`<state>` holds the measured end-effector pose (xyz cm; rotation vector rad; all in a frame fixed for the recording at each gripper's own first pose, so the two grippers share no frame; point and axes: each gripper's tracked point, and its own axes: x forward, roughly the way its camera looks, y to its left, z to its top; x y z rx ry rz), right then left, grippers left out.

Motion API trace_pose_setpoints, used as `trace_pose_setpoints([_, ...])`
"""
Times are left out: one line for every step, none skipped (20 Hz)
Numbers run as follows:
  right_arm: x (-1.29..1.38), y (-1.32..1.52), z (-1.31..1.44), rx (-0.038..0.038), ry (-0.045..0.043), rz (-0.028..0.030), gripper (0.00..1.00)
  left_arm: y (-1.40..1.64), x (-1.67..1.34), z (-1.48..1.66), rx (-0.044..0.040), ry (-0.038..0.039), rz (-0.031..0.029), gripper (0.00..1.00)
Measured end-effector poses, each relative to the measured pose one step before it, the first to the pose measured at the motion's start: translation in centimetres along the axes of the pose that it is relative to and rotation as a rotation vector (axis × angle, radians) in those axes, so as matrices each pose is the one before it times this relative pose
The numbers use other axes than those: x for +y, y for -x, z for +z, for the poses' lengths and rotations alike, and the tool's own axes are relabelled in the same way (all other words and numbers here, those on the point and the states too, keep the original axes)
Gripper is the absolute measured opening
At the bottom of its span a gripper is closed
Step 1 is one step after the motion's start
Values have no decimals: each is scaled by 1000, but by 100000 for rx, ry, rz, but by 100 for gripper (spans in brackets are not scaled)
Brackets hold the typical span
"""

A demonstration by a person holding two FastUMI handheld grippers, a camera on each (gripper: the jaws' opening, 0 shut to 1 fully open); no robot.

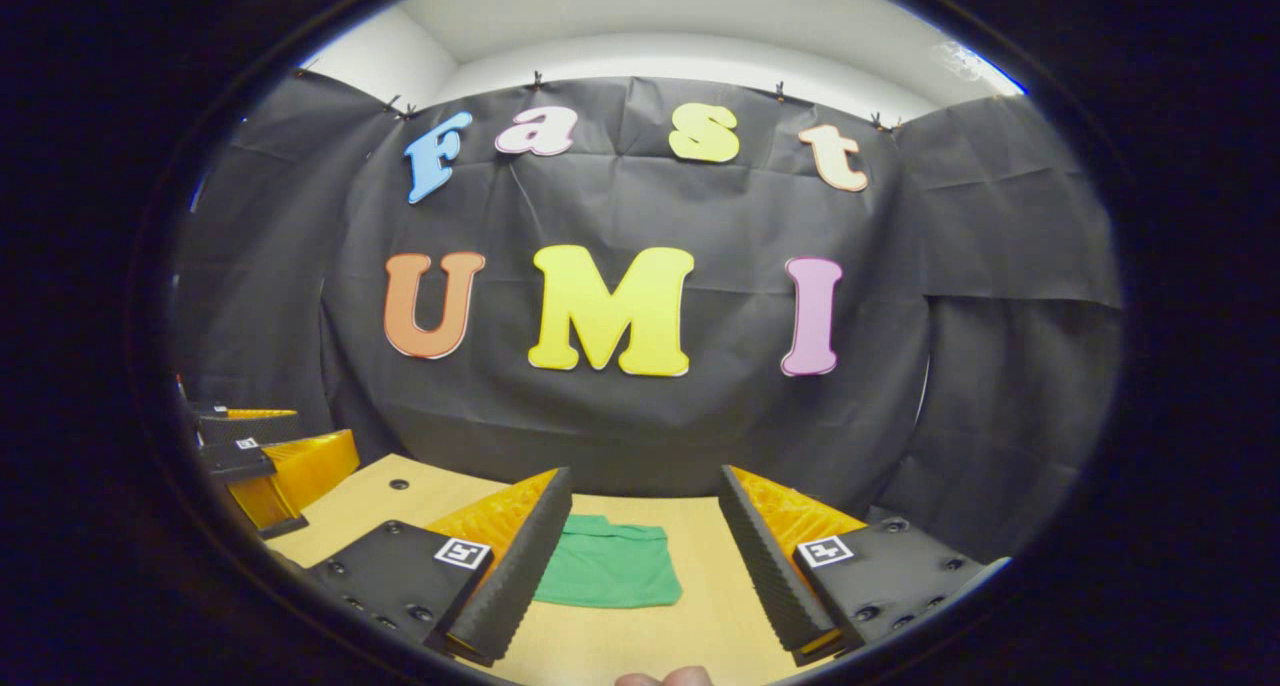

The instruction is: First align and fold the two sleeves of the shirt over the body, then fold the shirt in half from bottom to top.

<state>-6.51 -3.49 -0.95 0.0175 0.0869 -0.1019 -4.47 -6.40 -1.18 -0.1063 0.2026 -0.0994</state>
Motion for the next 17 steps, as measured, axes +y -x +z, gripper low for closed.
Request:
trace_pose_setpoints([350, -5, -289, 591, 97, 972, 93, 94, 337, 217, -636, -582, 794, 98])
trace_pose_setpoints([179, -12, -87, 332, 802, 741, 93, -45, 138, 223, -513, 321, 309, 100])
trace_pose_setpoints([36, -41, 36, 209, 184, 370, 93, -43, 18, -124, 134, 428, 229, 98])
trace_pose_setpoints([117, -28, 49, -19, -786, 381, 93, -82, 92, -171, 468, 78, 345, 99])
trace_pose_setpoints([118, -158, 91, 65, -488, 182, 93, -38, 53, -233, 721, -333, 345, 99])
trace_pose_setpoints([-65, -183, -98, 109, 430, -130, 92, -79, 126, -46, 122, -797, 513, 98])
trace_pose_setpoints([-124, -230, -33, -323, 189, 97, 95, -58, 73, 3, 50, -1148, 361, 100])
trace_pose_setpoints([-18, -65, -9, 138, -241, -125, 94, -180, 142, 107, -269, -646, 406, 100])
trace_pose_setpoints([108, -55, -150, 460, -410, 299, 92, 9, 86, 155, -450, -144, 219, 100])
trace_pose_setpoints([82, -77, -71, 613, 54, 184, 92, 184, 134, -56, -327, 23, 176, 98])
trace_pose_setpoints([-150, -271, -113, 314, 291, 175, 93, -175, 1, -147, 207, 95, -160, 99])
trace_pose_setpoints([-27, -297, -8, 191, -143, 353, 93, -110, -93, -80, 273, 22, -287, 98])
trace_pose_setpoints([159, -136, 54, 160, -135, 172, 92, -144, -36, -104, 40, 53, -79, 98])
trace_pose_setpoints([-77, -256, 10, 217, 23, 261, 93, -140, -78, 1, -67, 61, -145, 98])
trace_pose_setpoints([156, -260, -83, 381, 76, 626, 93, -251, 28, -129, 11, -107, -108, 100])
trace_pose_setpoints([249, -90, 66, -99, -365, 1601, 93, -215, 82, -105, 304, -260, 251, 98])
trace_pose_setpoints([518, -273, 277, -364, -851, 2016, 93, -186, 160, -35, -58, -132, 362, 100])
